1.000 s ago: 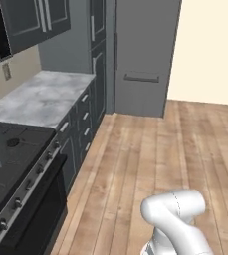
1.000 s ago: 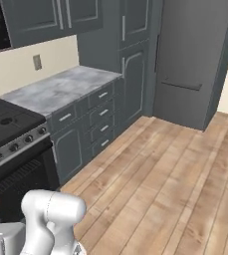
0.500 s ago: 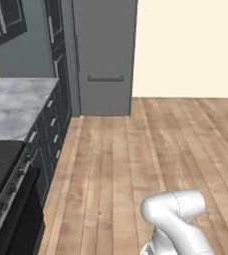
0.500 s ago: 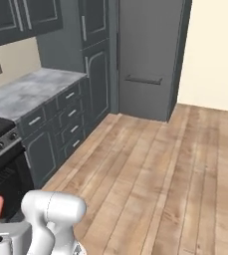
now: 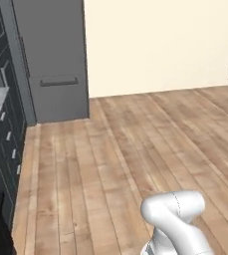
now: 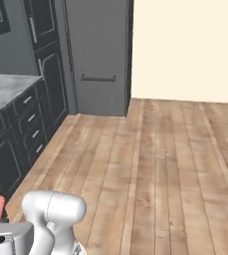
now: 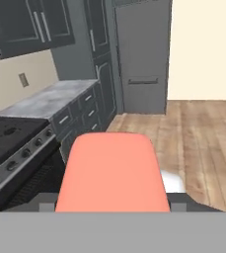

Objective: Locate and retrieve the bar soap and bar soap from the cabinet. Place them next to the sink.

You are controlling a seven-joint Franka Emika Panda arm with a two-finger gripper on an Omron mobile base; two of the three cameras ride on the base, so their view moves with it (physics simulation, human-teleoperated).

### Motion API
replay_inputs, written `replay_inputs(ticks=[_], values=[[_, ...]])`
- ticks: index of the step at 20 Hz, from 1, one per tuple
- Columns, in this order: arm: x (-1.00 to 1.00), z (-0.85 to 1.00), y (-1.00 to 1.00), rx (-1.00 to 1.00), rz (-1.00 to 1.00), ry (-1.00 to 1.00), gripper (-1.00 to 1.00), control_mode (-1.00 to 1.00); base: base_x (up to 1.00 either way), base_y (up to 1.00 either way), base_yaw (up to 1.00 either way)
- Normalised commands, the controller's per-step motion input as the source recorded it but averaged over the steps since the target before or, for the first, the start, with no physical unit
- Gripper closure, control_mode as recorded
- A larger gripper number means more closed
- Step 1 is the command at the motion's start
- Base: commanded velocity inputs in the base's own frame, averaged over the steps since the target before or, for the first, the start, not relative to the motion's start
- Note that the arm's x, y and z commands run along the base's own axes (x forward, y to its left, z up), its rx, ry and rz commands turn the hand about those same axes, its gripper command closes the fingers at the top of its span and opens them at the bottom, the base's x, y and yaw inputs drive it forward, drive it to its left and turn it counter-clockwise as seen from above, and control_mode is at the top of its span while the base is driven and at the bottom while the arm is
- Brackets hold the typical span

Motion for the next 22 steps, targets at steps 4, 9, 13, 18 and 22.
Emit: replay_inputs(ticks=[4, 9, 13, 18, 22], values=[[0.0, 0.0, 0.0, 0.0, 0.0, 0.0, 1.0, 1.0, 0.0, -0.03, -0.44], [0.0, 0.0, 0.0, 0.0, 0.0, 0.0, 1.0, 1.0, 0.0, -0.06, -0.43], [0.0, 0.0, 0.0, 0.0, 0.0, 0.0, 1.0, 1.0, 0.0, -0.11, -0.42], [0.0, 0.0, 0.0, 0.0, 0.0, 0.0, 1.0, 1.0, 0.0, -0.14, -0.41], [0.0, 0.0, 0.0, 0.0, 0.0, 0.0, 1.0, 1.0, 0.0, -0.16, -0.41]])
